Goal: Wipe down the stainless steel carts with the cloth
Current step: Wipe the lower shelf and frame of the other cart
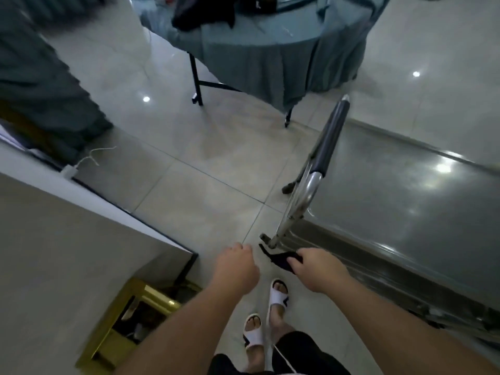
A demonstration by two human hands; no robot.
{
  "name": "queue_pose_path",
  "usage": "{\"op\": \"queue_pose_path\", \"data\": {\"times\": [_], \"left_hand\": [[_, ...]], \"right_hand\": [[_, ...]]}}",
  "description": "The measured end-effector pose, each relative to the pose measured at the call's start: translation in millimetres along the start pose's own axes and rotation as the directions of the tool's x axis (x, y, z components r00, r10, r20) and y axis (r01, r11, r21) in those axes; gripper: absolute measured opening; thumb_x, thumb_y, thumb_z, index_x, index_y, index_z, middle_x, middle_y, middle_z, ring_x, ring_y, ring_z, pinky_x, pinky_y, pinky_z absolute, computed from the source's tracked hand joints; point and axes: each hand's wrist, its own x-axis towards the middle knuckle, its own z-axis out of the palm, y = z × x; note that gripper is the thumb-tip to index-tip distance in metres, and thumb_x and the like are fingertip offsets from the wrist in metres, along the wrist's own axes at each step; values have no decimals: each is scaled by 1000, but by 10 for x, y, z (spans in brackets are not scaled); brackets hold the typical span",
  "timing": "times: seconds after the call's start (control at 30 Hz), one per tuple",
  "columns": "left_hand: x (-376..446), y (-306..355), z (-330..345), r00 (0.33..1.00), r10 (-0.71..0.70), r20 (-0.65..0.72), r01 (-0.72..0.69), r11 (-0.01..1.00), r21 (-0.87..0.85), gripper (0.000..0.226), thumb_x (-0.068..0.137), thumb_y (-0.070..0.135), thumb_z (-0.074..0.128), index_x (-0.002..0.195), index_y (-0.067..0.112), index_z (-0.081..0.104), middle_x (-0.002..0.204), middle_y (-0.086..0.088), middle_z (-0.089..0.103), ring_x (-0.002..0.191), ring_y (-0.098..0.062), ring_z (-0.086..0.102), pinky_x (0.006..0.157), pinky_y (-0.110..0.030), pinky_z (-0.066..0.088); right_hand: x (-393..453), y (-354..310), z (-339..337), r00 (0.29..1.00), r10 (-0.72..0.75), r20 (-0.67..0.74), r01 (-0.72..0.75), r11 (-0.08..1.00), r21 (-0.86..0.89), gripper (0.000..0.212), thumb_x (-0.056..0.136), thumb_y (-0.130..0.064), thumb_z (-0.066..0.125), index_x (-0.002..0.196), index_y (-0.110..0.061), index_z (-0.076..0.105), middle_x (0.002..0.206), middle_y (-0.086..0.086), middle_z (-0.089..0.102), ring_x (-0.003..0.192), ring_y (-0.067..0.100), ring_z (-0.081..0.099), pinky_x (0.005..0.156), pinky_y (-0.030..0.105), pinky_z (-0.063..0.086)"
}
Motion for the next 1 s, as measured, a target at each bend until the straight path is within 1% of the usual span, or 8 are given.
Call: {"op": "queue_pose_path", "data": {"times": [0.13, 0.2, 0.3, 0.43, 0.53, 0.7, 0.87, 1.0], "left_hand": [[179, -246, -496, 994, -95, -46, 95, 996, -6, 46, 103, 41, 45, 144, 19, 46, 138, -7, 55, 126, -32, 53, 99, -44, 48], [249, -364, -785, 987, -142, -74, 140, 990, -24, 47, 103, 40, 45, 145, 20, 46, 138, -6, 55, 125, -30, 54, 99, -44, 49], [356, -544, -1231, 968, -213, -130, 210, 977, -34, 44, 101, 39, 45, 142, 22, 51, 135, -4, 58, 123, -29, 56, 98, -43, 50], [567, -743, -1779, 941, -290, -173, 283, 957, -65, 47, 103, 43, 42, 145, 22, 50, 138, -6, 57, 124, -30, 55, 98, -43, 50], [750, -824, -2092, 933, -312, -179, 307, 950, -56, 48, 103, 43, 42, 146, 21, 50, 140, -5, 58, 126, -30, 55, 100, -44, 49], [1321, -858, -2641, 936, -299, -185, 298, 954, -31, 43, 100, 39, 46, 137, 20, 55, 136, -8, 61, 124, -32, 59, 100, -42, 50], [2235, -883, -3232, 968, -156, -195, 165, 986, 31, 42, 100, 37, 48, 137, 19, 56, 135, -8, 62, 123, -32, 60, 98, -40, 52], [3059, -1006, -3819, 984, -16, -177, 25, 998, 50, 35, 100, 31, 46, 129, 17, 59, 126, -9, 64, 112, -32, 62, 85, -38, 49]], "right_hand": [[339, -594, -438, 988, -146, -54, 147, 989, 16, 35, 101, -56, 46, 97, -27, 66, 88, -2, 68, 83, 21, 66, 69, 36, 53], [508, -885, -733, 971, -227, -76, 229, 973, 16, 38, 101, -57, 45, 103, -26, 68, 88, -2, 69, 83, 21, 66, 68, 34, 50], [762, -1240, -1230, 942, -321, -100, 323, 946, 5, 39, 103, -56, 43, 108, -26, 67, 96, 0, 70, 88, 23, 66, 76, 37, 56], [1164, -1509, -1805, 927, -358, -113, 349, 933, -88, 39, 106, -53, 42, 109, -22, 65, 93, 1, 66, 87, 24, 64, 74, 36, 54], [1462, -1522, -2112, 943, -317, -98, 304, 944, -129, 42, 107, -53, 40, 116, -20, 64, 98, 3, 67, 90, 25, 64, 76, 36, 54], [2010, -1458, -2542, 974, -193, -117, 188, 981, -51, 44, 106, -55, 39, 116, -21, 67, 102, 4, 70, 96, 27, 66, 86, 39, 58], [2649, -1496, -2970, 991, -30, -132, 32, 999, 13, 46, 106, -56, 40, 123, -24, 68, 106, 3, 71, 97, 25, 67, 86, 38, 58], [3217, -1718, -3437, 982, 76, -173, -64, 995, 75, 46, 107, -53, 41, 126, -21, 67, 105, 5, 69, 94, 25, 66, 84, 36, 57]]}}
